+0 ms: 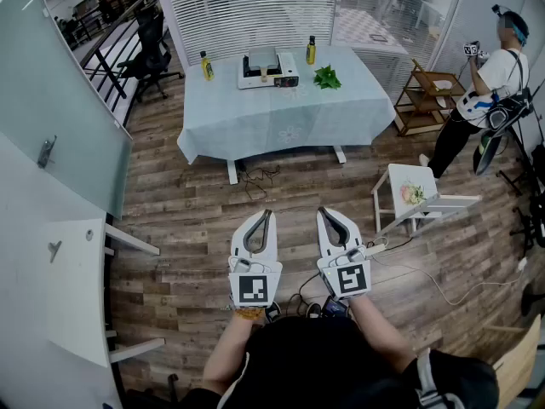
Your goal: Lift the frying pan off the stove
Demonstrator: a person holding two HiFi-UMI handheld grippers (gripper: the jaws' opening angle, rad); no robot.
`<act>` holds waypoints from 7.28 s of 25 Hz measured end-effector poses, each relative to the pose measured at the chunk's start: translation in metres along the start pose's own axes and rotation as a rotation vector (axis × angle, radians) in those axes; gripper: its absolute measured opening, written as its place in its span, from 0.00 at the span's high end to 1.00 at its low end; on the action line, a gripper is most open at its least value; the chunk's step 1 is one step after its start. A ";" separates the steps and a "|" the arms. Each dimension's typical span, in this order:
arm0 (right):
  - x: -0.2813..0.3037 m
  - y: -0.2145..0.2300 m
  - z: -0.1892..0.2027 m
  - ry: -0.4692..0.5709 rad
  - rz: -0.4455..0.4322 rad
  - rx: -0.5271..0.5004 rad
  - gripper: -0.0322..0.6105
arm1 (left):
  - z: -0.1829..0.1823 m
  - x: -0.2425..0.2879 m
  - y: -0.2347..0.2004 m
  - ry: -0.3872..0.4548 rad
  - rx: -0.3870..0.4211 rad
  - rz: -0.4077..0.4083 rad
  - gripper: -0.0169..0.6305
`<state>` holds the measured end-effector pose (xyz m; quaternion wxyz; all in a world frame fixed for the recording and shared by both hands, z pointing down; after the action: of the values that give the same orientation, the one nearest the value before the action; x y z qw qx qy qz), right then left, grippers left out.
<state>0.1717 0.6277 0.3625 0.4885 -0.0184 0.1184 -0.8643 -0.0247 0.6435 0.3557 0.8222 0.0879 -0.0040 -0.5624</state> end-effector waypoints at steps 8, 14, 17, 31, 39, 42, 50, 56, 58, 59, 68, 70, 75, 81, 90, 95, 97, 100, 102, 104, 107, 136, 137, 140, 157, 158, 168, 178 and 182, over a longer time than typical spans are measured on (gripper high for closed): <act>0.016 -0.028 -0.008 -0.003 -0.051 0.033 0.95 | 0.017 -0.011 -0.035 0.001 -0.008 0.055 0.94; 0.025 -0.052 -0.004 -0.053 -0.040 0.012 0.95 | 0.029 -0.020 -0.060 -0.025 -0.037 0.069 0.94; 0.030 -0.051 0.001 -0.069 -0.043 0.010 0.95 | 0.033 -0.014 -0.065 -0.009 -0.035 0.052 0.94; 0.123 0.015 0.053 -0.067 -0.062 0.089 0.95 | 0.055 0.069 -0.088 -0.089 0.044 -0.004 0.94; 0.196 0.088 0.082 -0.051 -0.103 0.089 0.95 | 0.070 0.162 -0.088 -0.109 0.052 -0.081 0.94; 0.224 0.106 0.087 -0.045 -0.113 0.106 0.95 | 0.071 0.190 -0.094 -0.113 0.062 -0.112 0.94; 0.282 0.138 0.096 -0.044 -0.163 0.092 0.95 | 0.081 0.242 -0.107 -0.133 0.022 -0.178 0.94; 0.329 0.151 0.106 -0.042 -0.158 0.099 0.95 | 0.099 0.285 -0.132 -0.165 0.013 -0.169 0.94; 0.344 0.157 0.113 -0.061 -0.144 0.099 0.95 | 0.109 0.304 -0.141 -0.157 -0.008 -0.152 0.94; 0.353 0.161 0.116 -0.068 -0.136 0.095 0.95 | 0.113 0.314 -0.147 -0.153 -0.011 -0.140 0.94; 0.450 0.192 0.122 -0.114 -0.080 0.045 0.95 | 0.136 0.418 -0.215 -0.134 -0.033 -0.075 0.94; 0.476 0.197 0.124 -0.124 -0.072 0.036 0.95 | 0.142 0.438 -0.231 -0.135 -0.052 -0.063 0.94; 0.516 0.209 0.132 -0.158 -0.028 0.030 0.95 | 0.164 0.475 -0.269 -0.146 -0.056 -0.010 0.94; 0.551 0.226 0.140 -0.183 -0.007 0.008 0.95 | 0.177 0.518 -0.316 -0.154 0.015 0.050 0.94; 0.635 0.285 0.178 -0.208 -0.093 -0.002 0.95 | 0.197 0.594 -0.340 -0.200 0.046 0.107 0.94; 0.681 0.321 0.198 -0.183 -0.150 0.015 0.95 | 0.214 0.629 -0.346 -0.269 -0.002 0.107 0.93; 0.696 0.332 0.204 -0.173 -0.167 0.012 0.95 | 0.223 0.640 -0.352 -0.293 -0.055 0.115 0.93; 0.710 0.342 0.213 -0.175 -0.186 0.018 0.95 | 0.233 0.647 -0.358 -0.343 -0.147 0.106 0.93; 0.716 0.347 0.219 -0.187 -0.192 0.026 0.95 | 0.240 0.651 -0.362 -0.371 -0.187 0.115 0.93; 0.722 0.350 0.225 -0.188 -0.184 0.034 0.95 | 0.250 0.657 -0.365 -0.400 -0.245 0.140 0.92; 0.726 0.352 0.232 -0.199 -0.165 0.035 0.95 | 0.267 0.661 -0.371 -0.433 -0.373 0.165 0.86; 0.720 0.355 0.241 -0.264 -0.059 0.025 0.95 | 0.350 0.705 -0.345 -0.533 -1.350 0.492 0.59; 0.720 0.353 0.240 -0.262 -0.061 0.030 0.95 | 0.349 0.707 -0.344 -0.538 -1.349 0.494 0.59; 0.722 0.350 0.241 -0.256 -0.075 0.032 0.95 | 0.344 0.717 -0.340 -0.524 -1.384 0.503 0.59; 0.717 0.336 0.239 -0.262 -0.114 0.038 0.95 | 0.332 0.731 -0.326 -0.587 -1.066 0.531 0.67; 0.717 0.335 0.239 -0.262 -0.115 0.037 0.95 | 0.332 0.731 -0.326 -0.585 -1.069 0.530 0.67; 0.719 0.335 0.235 -0.243 -0.125 0.028 0.95 | 0.333 0.727 -0.326 -0.609 -1.150 0.479 0.75; 0.716 0.335 0.236 -0.250 -0.124 0.022 0.95 | 0.334 0.722 -0.321 -0.606 -1.124 0.449 0.75; 0.717 0.331 0.235 -0.247 -0.131 0.025 0.95 | 0.328 0.722 -0.324 -0.603 -1.087 0.436 0.77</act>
<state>0.1107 -0.1885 0.4569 0.4420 -0.1261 0.0453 -0.8870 -0.0939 -0.1847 0.5634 0.8074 -0.5040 0.0326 -0.3049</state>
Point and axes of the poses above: the fingertips, and each gripper's own axes: x forward along the fingers, y to its right, z out of its underside, the point moved 10 cm from there along -x, backward along the fingers, and after that the axes turned 2 degrees about -x, right-handed, at the moved point
